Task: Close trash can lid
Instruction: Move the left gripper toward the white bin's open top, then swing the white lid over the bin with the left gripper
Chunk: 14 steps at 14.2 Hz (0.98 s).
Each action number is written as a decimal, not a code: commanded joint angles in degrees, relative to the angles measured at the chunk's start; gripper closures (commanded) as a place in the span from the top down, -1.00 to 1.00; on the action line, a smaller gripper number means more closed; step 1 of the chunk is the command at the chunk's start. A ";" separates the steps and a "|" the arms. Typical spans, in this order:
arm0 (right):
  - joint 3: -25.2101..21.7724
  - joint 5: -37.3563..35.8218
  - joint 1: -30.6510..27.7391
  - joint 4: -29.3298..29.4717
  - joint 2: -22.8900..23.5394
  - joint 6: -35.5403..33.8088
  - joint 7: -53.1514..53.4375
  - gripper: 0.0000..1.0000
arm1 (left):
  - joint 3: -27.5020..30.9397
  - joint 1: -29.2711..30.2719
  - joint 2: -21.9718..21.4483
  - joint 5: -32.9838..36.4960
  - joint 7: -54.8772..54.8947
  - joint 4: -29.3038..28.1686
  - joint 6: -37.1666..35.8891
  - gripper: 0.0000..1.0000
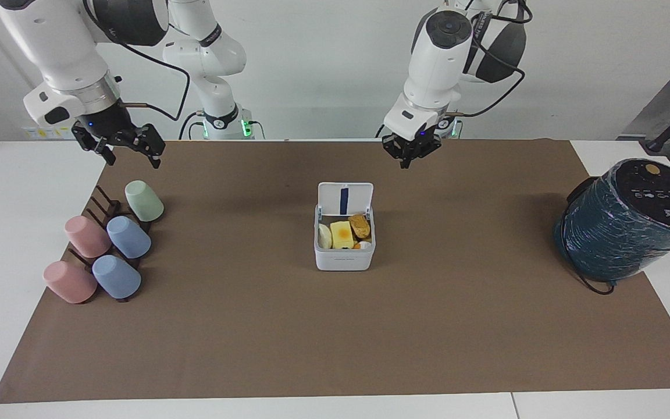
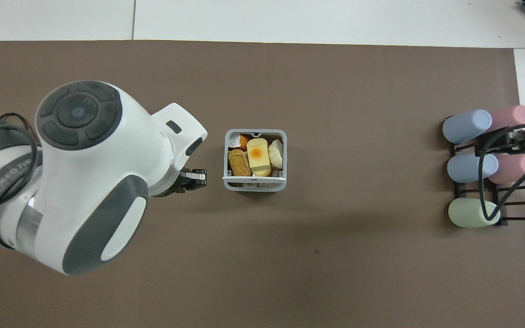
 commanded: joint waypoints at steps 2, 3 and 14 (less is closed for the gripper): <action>0.08 0.60 -0.12 -1.44 -1.45 0.15 -1.10 1.00 | 1.04 -4.56 -4.09 -2.49 -5.31 -7.56 8.03 -0.84; -0.01 0.60 -0.12 -1.44 -1.45 0.15 -1.10 1.00 | 1.04 -5.18 -4.09 -3.11 -6.02 -8.17 9.70 -0.84; 0.08 0.60 -0.12 -1.44 -1.45 0.15 -1.10 1.00 | 1.04 -7.56 -0.93 -5.49 -8.75 -11.70 27.72 -0.84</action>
